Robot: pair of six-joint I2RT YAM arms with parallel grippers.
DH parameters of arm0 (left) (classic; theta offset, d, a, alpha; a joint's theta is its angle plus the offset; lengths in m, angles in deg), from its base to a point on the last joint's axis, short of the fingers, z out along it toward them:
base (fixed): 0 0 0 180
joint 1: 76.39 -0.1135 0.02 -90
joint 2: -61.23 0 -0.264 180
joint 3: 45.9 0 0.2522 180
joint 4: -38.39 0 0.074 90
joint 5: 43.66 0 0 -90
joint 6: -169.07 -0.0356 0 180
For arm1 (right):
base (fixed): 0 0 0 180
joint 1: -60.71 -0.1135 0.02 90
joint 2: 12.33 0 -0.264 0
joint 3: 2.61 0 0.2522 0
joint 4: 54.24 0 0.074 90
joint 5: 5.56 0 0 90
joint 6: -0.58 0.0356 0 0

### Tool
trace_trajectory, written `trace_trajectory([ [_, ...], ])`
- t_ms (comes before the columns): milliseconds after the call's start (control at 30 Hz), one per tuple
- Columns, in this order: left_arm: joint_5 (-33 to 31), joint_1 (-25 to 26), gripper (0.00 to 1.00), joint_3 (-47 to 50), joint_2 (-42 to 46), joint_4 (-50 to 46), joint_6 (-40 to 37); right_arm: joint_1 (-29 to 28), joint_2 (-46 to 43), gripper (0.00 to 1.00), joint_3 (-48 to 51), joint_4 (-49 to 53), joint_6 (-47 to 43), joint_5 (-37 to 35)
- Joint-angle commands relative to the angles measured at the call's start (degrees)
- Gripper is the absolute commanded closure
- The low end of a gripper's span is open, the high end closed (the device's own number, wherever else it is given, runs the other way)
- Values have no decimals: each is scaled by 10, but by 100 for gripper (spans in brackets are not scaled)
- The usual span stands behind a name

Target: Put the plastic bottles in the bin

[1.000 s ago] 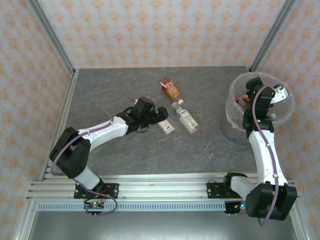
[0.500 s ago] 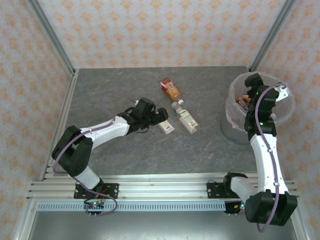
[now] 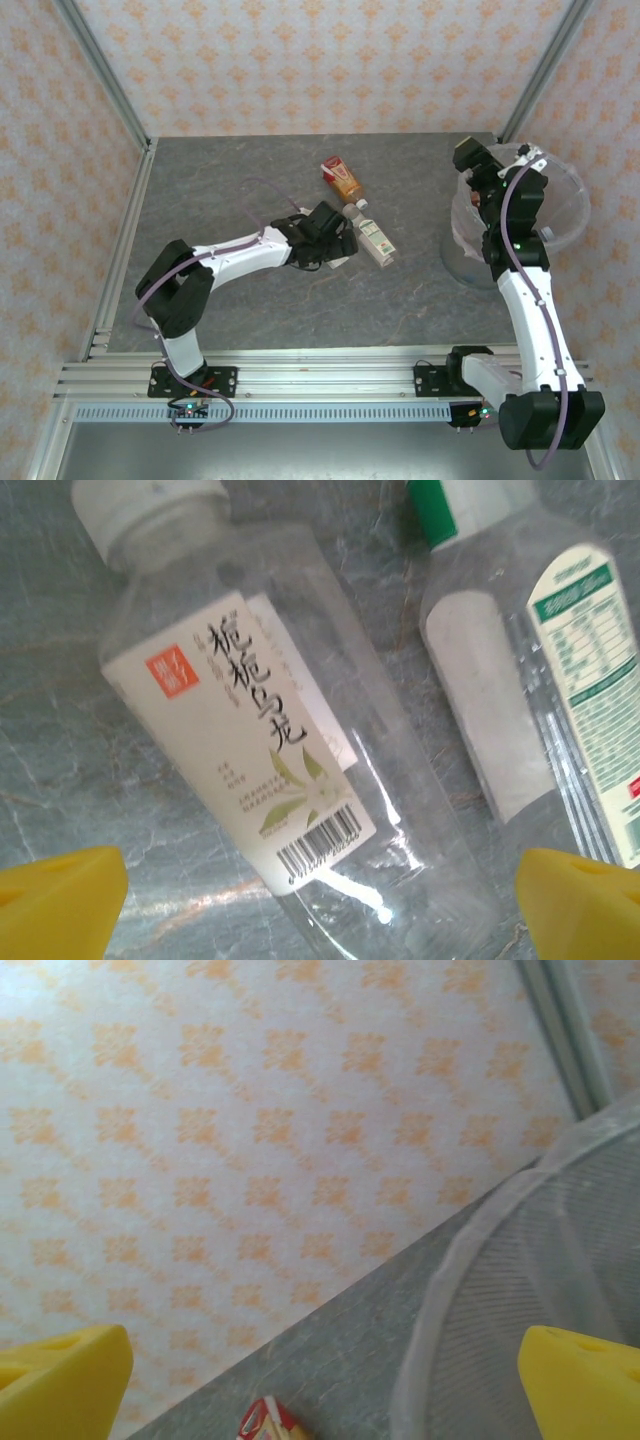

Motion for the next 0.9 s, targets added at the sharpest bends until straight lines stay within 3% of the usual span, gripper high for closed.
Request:
trace_trajectory([
  [0, -51, 9, 0, -26, -11, -62, 42, -11, 0, 1, -29, 16, -33, 28],
  [167, -109, 9, 0, -51, -32, -97, 90, -34, -6, 1, -33, 31, -44, 28],
  [333, -115, -14, 0, -85, -64, -118, 144, -47, -7, 1, -32, 43, -51, 31],
  [567, -164, -20, 0, -165, -123, -157, 151, -48, -11, 1, -29, 52, -52, 29],
  [867, -166, -27, 3, -203, -174, -186, 190, -48, -20, 1, -32, 65, -53, 40],
])
